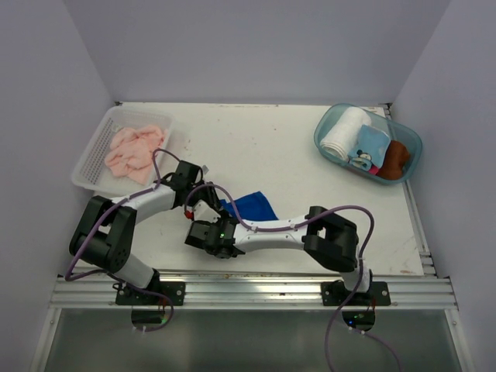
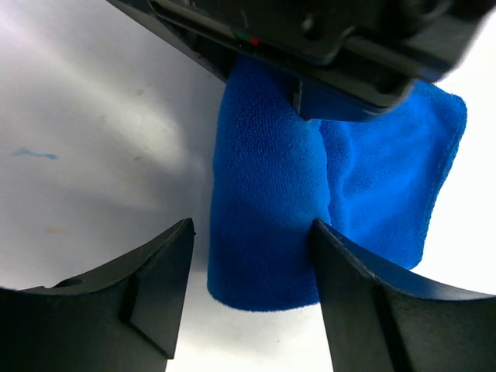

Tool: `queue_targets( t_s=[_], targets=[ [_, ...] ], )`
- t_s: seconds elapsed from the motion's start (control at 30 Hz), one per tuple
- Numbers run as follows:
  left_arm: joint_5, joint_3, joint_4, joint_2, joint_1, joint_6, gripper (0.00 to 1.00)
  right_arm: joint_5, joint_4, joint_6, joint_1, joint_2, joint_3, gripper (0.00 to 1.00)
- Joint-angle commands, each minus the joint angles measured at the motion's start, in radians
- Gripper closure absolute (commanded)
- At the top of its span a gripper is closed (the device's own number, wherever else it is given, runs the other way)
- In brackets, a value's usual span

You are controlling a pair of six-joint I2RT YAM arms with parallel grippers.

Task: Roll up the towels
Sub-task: Roll the towel

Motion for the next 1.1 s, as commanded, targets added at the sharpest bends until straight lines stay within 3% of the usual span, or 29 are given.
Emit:
queue_targets(
  t_s=[0.0,0.13,0.27,0.3,0.4,0.5,0.6,0.77,1.07],
  targets=[
    [-0.017,0.024,-0.026,-0.006,-0.006,-0.007,0.61,0.105,-0.057,0.02,0.005,0.032,0.051,0.36],
    [-0.015,0.021,-0.027,-0.009,-0.006,-0.008,0.6,0.134,-0.084,0.055,0.004,0.069,0.065,0.5],
    [0.003,0.023,-0.024,-0.026,-0.006,-0.015,0.56,0.154,-0.098,0.086,0.001,0.088,0.068,0.77],
    [0.014,0.024,-0.026,-0.029,-0.006,-0.015,0.53,0.14,-0.087,0.091,-0.005,0.079,0.057,0.88],
    [0.013,0.036,-0.038,-0.05,0.002,-0.004,0.43,0.036,0.046,0.042,-0.012,0.002,-0.035,0.97],
    [0.014,0.041,-0.046,-0.087,0.017,0.01,0.27,-0.053,0.184,0.014,-0.03,-0.098,-0.131,1.0],
    [0.016,0.046,-0.058,-0.119,0.034,0.022,0.19,-0.195,0.268,0.034,-0.073,-0.171,-0.199,1.0],
    [0.034,0.041,-0.056,-0.156,0.042,0.036,0.14,-0.457,0.422,0.131,-0.169,-0.277,-0.338,1.0],
    [0.106,-0.034,0.051,-0.147,0.04,-0.001,0.13,-0.757,0.641,0.286,-0.327,-0.352,-0.51,1.0]
  ],
)
